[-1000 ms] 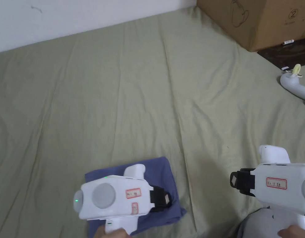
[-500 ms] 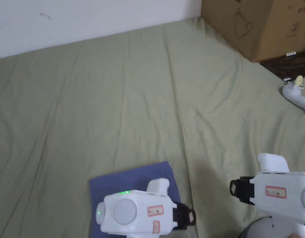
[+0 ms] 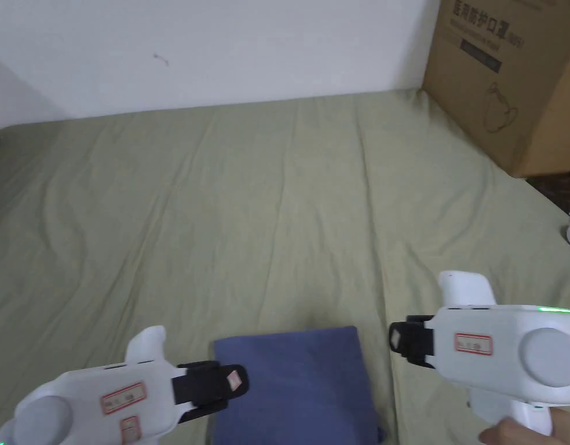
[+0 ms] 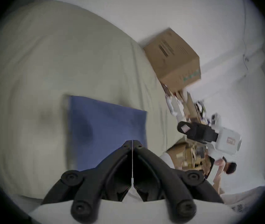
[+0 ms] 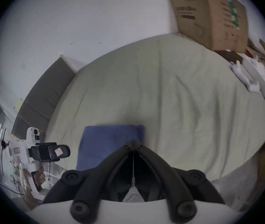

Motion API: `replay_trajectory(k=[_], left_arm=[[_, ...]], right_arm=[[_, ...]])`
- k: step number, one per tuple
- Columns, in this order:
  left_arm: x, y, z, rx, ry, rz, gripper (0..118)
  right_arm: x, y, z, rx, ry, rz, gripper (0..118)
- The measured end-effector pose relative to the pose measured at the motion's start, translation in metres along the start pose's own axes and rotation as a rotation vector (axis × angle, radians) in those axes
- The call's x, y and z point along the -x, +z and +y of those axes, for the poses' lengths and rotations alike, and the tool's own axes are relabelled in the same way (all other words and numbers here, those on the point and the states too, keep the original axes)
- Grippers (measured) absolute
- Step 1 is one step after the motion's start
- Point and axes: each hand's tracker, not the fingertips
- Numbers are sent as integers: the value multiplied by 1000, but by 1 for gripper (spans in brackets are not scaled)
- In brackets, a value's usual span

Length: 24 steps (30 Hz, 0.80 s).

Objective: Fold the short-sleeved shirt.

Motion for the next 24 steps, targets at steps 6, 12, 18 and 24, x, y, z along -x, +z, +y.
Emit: replay_trajectory(k=[6, 12, 18, 24], left_arm=[[50, 19, -15, -35, 139, 16, 0], [67, 5, -17, -2, 172, 13, 1], [71, -35, -4, 105, 199, -93, 93], [85, -76, 14, 119, 291, -204, 113]], right_arm=[[29, -87, -14, 172, 68, 14, 0], [6, -144, -28, 271, -25, -35, 0], [1, -142, -26, 279, 1, -18, 0], [3, -140, -28, 280, 13, -25, 0]])
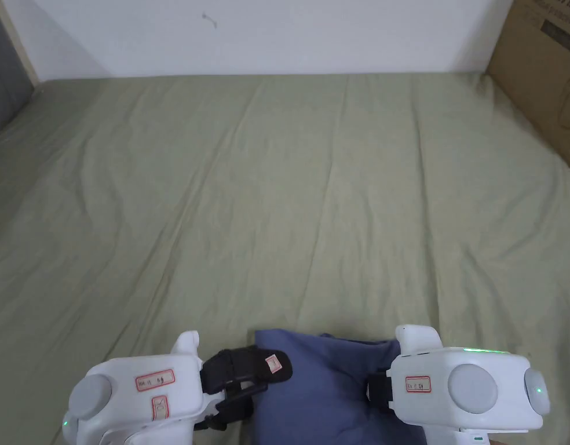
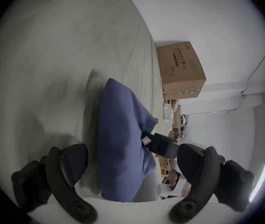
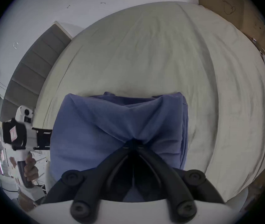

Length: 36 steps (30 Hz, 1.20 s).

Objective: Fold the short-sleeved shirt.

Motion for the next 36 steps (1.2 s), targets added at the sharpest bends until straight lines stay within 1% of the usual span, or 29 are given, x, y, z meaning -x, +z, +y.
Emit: replay_trajectory(k=[2, 3, 5, 6, 7, 8, 9, 10, 11, 12, 14, 15, 17, 19, 20, 22, 25, 28, 30, 31, 32, 34, 35, 36], left_arm=[[7, -16, 5, 38, 31, -23, 113], [10, -25, 5, 76, 23, -31, 113], [12, -40, 0, 92, -12, -115, 113], [13, -45, -4, 91, -26, -156, 108], [14, -50, -6, 83, -4, -138, 92], [11, -55, -6, 90, -3, -126, 55], [15, -58, -6, 104, -31, 44, 22], [25, -62, -7, 116, 18, 35, 22], [31, -55, -4, 117, 52, -81, 22], [30, -52, -3, 117, 63, -107, 22], [16, -44, 0, 131, 11, -28, 22], [16, -38, 3, 139, -74, 25, 22], [7, -19, 14, 139, -109, 64, 22], [5, 9, 25, 129, -142, 93, 23], [6, 32, 34, 113, -171, 153, 23], [1, 68, 55, 94, -224, 221, 23], [8, 133, 90, 32, -255, 458, 23], [23, 194, 121, 16, -291, 748, 22], [23, 224, 136, 45, -324, 969, 22], [26, 235, 143, 52, -336, 1049, 23], [30, 248, 151, 39, -384, 1162, 23], [36, 260, 165, 48, -438, 1365, 22], [43, 267, 171, 58, -450, 1459, 22], [51, 274, 177, 72, -445, 1514, 23]], right_arm=[[0, 0, 0, 1, -7, 3, 0], [0, 1, -1, -2, -8, 2, 0], [3, 3, -4, -16, 8, -7, 0], [4, 3, -5, -19, 12, -13, 0], [7, 3, -6, -21, 14, -20, 0], [8, 4, -5, -21, 17, -30, 0], [9, 5, -5, -21, 20, -35, 0], [10, 6, -4, -19, 29, -49, 0], [13, 8, -3, -17, 34, -46, 0], [13, 10, -3, -18, 34, -43, 0], [18, 19, -3, -30, 19, -32, 0], [21, 23, -3, -38, 17, -35, 0], [28, 36, -3, -82, 33, -32, 0], [32, 47, -1, -96, 35, -34, 0], [34, 50, -1, -108, 39, -35, 0], [36, 54, 0, -120, 39, -40, 0], [38, 53, 1, -125, 35, -45, 0], [42, 53, 0, -110, 27, -50, 0], [41, 53, -1, -88, 24, -60, 0], [40, 49, -1, -80, 27, -66, 0], [40, 46, -1, -74, 31, -72, 0], [39, 42, 0, -53, 32, -80, 0], [38, 23, -1, -43, 29, -83, 0], [37, 17, 0, -38, 26, -82, 0]])
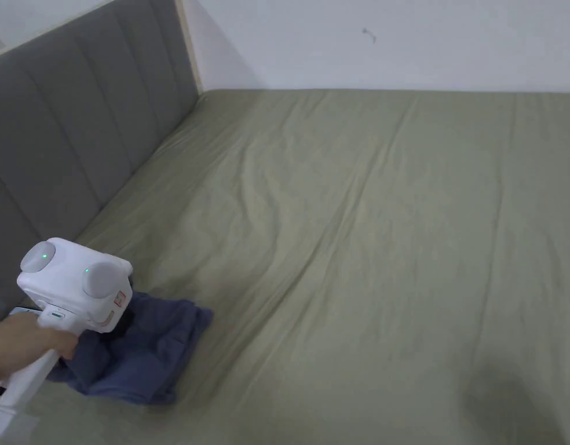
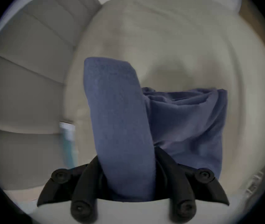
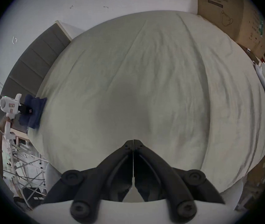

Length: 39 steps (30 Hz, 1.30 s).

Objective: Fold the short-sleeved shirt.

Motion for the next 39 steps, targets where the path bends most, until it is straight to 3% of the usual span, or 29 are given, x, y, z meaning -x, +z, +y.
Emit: replay_trajectory(k=[1, 2, 3, 5, 6, 9, 10, 11, 12, 13, 15, 17, 21, 26, 29, 31, 34, 37, 39], left_arm=[[3, -6, 4, 6, 10, 44, 26], [9, -14, 3, 20, 17, 87, 37], [14, -19, 5, 34, 19, 111, 66], [21, -22, 4, 72, 53, 154, 94], [24, -19, 2, 39, 87, 150, 101], [30, -5, -2, -15, 175, 36, 102], [30, 2, -4, -10, 193, -1, 98], [28, 12, -6, -37, 219, -29, 81], [27, 23, -9, -76, 249, -69, 25], [23, 33, -12, -108, 277, -140, 0], [14, 52, -14, -174, 373, -257, 0], [-10, 78, -23, -225, 326, -387, 0], [-61, 124, -35, -331, 251, -413, 0], [-127, 183, -58, -458, 282, -465, 0], [-176, 232, -85, -585, 252, -359, 0], [-203, 258, -101, -667, 241, -309, 0], [-235, 298, -122, -775, 240, -314, 0], [-253, 331, -133, -848, 238, -325, 0], [-260, 350, -138, -878, 210, -344, 0]], right_arm=[[0, -6, 1, 8, -4, -3, 0], [0, -11, 2, 14, -8, -6, 0], [0, -1, 0, 18, -7, -7, 0], [-1, -1, -1, 27, 3, -21, 0], [-1, -1, -1, 18, 6, -25, 0], [-2, -8, 9, 7, -6, -12, 0], [-3, -9, 9, 2, -16, -12, 0], [3, 0, 15, -5, -24, -12, 0], [4, 5, 16, -7, -25, -9, 0], [4, 7, 15, -10, -25, -6, 0], [2, 10, 10, -15, -21, 2, 0], [1, 18, 6, -20, -20, 8, 0], [-14, 31, 3, -51, -29, 35, 0], [-3, 37, 3, -117, -34, 61, 0], [-18, 50, 2, -188, -19, 64, 0], [-21, 98, -7, -257, -14, 52, 0], [-14, 128, -7, -325, 23, 33, 0], [18, 181, -8, -421, 64, -4, 0], [-3, 176, 3, -486, 45, -5, 0]])
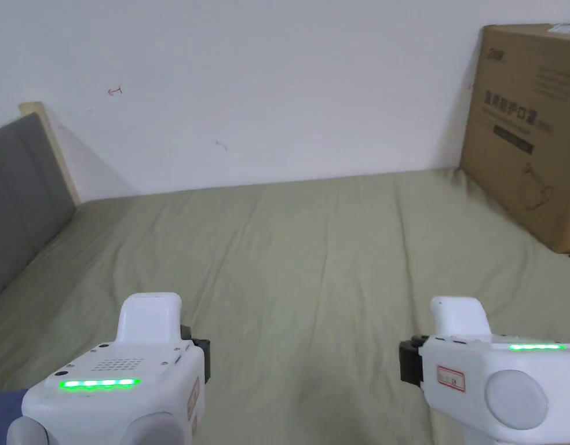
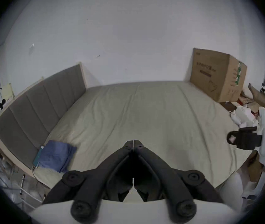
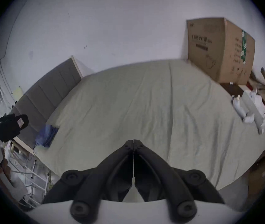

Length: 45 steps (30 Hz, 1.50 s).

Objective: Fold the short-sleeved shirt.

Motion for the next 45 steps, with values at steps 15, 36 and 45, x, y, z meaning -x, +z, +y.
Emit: replay_trajectory(k=[15, 36, 45], left_arm=[[-22, 54, 35, -277, 3, 101, 0], [-31, 72, 43, -373, 24, 48, 115], [-32, 66, 46, -318, 23, 96, 115]], right_arm=[[44, 76, 32, -465, 170, -228, 0], [36, 91, 31, -525, 159, -219, 111], [36, 93, 28, -540, 169, -223, 111]])
